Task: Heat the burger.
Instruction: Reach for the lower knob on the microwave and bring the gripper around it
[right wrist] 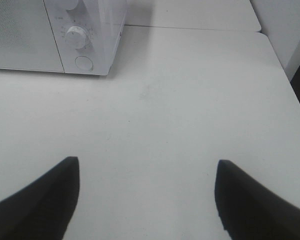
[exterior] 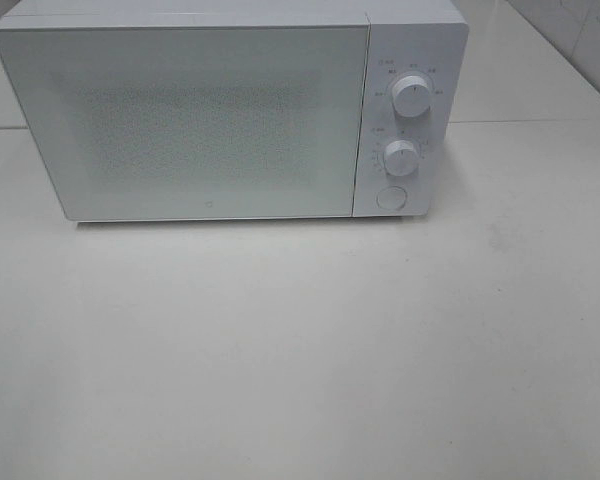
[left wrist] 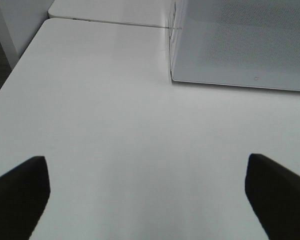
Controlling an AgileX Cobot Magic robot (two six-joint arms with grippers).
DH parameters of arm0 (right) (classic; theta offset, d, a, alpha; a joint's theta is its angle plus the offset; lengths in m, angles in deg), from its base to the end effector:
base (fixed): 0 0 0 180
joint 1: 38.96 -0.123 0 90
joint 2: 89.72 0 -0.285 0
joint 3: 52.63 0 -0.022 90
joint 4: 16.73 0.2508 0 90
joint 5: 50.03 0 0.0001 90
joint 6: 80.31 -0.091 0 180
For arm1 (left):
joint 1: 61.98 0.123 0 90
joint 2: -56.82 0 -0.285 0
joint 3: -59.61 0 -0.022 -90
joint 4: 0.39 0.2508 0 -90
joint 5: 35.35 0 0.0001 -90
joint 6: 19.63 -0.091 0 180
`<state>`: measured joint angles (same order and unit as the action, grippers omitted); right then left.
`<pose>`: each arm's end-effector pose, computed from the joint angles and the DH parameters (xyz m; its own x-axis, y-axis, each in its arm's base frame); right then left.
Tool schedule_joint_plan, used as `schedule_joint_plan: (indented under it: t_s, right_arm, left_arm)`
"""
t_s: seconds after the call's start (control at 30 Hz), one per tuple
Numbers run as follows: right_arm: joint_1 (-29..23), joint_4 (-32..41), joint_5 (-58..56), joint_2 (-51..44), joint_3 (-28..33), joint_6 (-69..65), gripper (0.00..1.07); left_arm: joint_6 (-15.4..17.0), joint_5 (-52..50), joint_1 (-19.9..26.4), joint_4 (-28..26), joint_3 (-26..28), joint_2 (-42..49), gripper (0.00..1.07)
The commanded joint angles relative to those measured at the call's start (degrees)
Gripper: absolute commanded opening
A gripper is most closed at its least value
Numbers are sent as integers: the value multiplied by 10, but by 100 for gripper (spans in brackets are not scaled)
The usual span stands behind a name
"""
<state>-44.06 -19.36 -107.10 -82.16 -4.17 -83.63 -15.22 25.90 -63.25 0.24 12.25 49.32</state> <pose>-0.0029 -0.0038 0.2832 -0.3917 -0.0019 -0.9201 -0.0406 0.9991 0.0153 -0.0084 0.0011 0.2824 -0.4398 -0.0619 -0.8960 -0.0180 0.9980 -0.0601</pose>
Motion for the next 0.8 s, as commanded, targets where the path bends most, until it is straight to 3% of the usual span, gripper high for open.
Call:
schedule_joint_plan:
  t_s: [0.03,0.43,0.8]
  right_arm:
    - [4,2,4,-9,-1,2,75]
    - [4,7,46,70,-14,2,75]
    - [3,13,214,154,21,2,75]
  left_arm:
    - [-2,1,2,-3,-1,3,98]
    - [-2,1,2,-3,-1,3,98]
    - [-2,1,2,-3,-1,3,98]
